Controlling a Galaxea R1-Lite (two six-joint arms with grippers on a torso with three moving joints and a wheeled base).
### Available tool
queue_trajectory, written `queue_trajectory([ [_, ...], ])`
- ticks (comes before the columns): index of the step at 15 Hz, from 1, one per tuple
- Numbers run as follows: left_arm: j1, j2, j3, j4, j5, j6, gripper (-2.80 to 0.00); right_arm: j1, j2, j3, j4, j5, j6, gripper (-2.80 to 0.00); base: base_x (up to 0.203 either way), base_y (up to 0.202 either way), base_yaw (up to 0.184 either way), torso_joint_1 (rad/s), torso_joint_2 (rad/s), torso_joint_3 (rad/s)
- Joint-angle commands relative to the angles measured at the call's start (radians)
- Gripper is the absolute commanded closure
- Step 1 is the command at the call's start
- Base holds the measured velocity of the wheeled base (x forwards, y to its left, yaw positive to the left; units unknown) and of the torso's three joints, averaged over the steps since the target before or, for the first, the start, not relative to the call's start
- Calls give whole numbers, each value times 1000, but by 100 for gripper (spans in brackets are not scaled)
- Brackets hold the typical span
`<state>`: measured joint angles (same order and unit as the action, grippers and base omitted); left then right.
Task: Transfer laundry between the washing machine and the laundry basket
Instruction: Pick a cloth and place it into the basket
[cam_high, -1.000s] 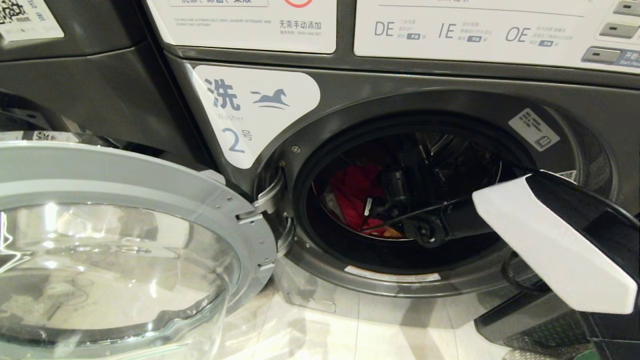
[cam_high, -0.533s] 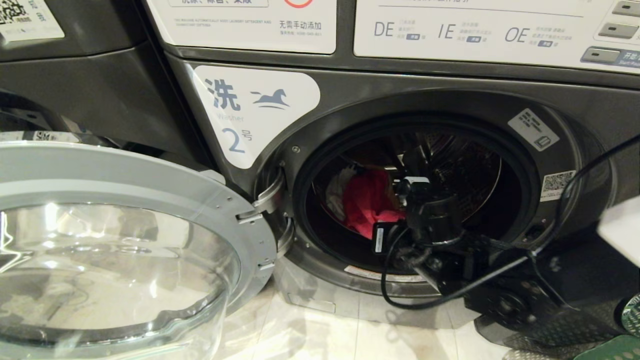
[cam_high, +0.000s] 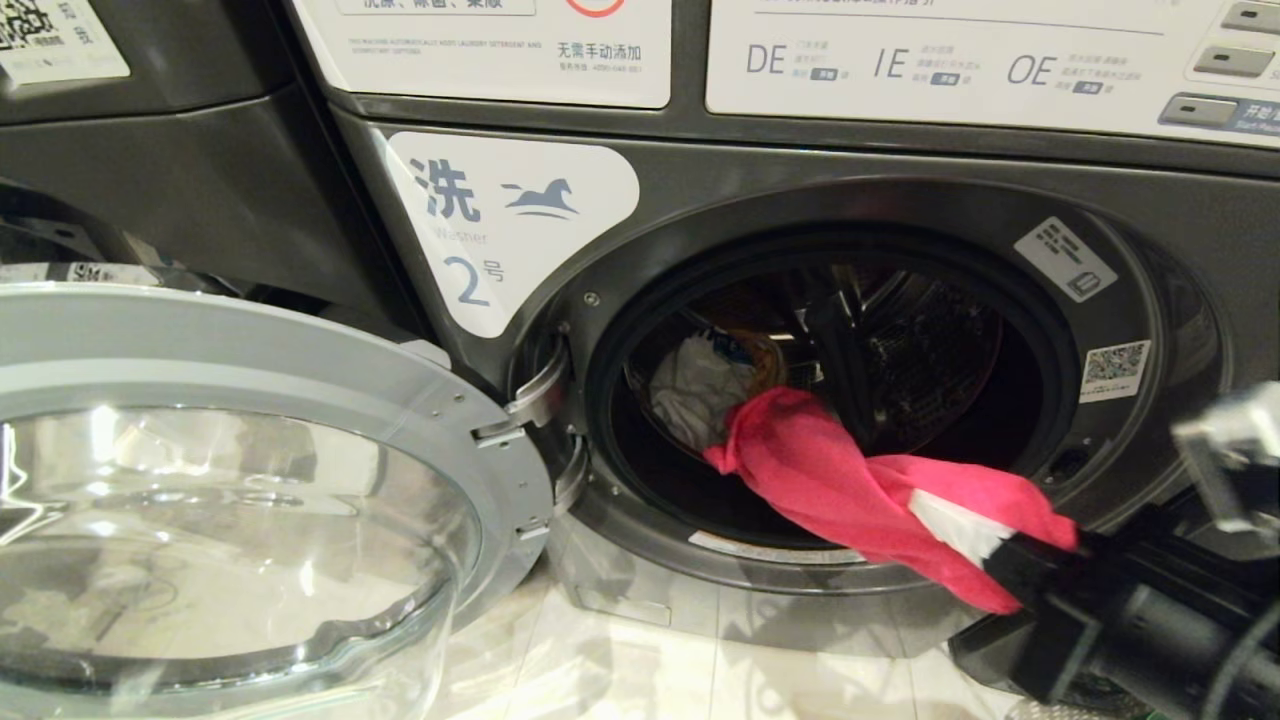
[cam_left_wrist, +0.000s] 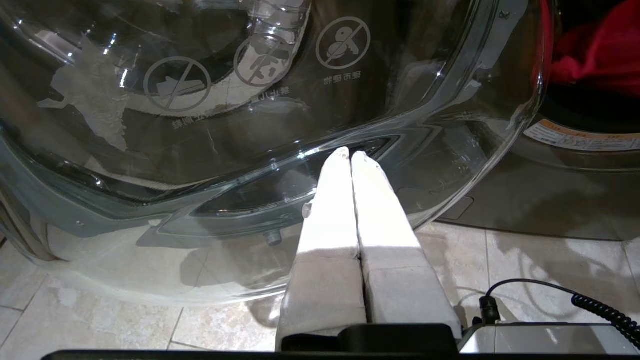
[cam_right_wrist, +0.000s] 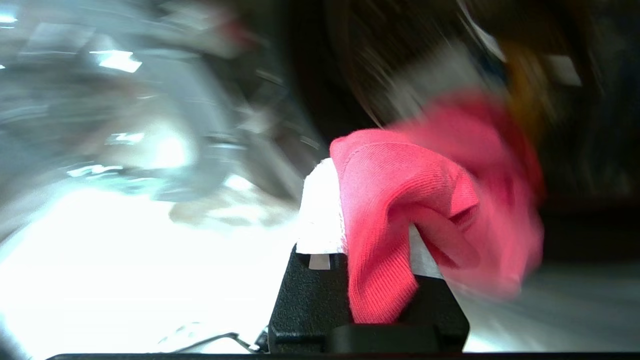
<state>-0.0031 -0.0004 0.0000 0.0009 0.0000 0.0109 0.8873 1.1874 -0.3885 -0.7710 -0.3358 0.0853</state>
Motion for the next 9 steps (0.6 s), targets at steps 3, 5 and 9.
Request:
queue_trajectory([
  [3, 0, -1, 0, 1, 0, 0, 0, 104, -434, 116, -5, 139, -175, 0, 0, 0, 0, 0, 0, 0],
  [5, 0, -1, 0, -1, 0, 0, 0, 152, -577, 122, 20, 201, -294, 0, 0, 0, 0, 0, 0, 0],
  [9, 0, -1, 0, -1, 0, 0, 0, 197, -812, -30, 191, 215, -429, 0, 0, 0, 0, 0, 0, 0],
])
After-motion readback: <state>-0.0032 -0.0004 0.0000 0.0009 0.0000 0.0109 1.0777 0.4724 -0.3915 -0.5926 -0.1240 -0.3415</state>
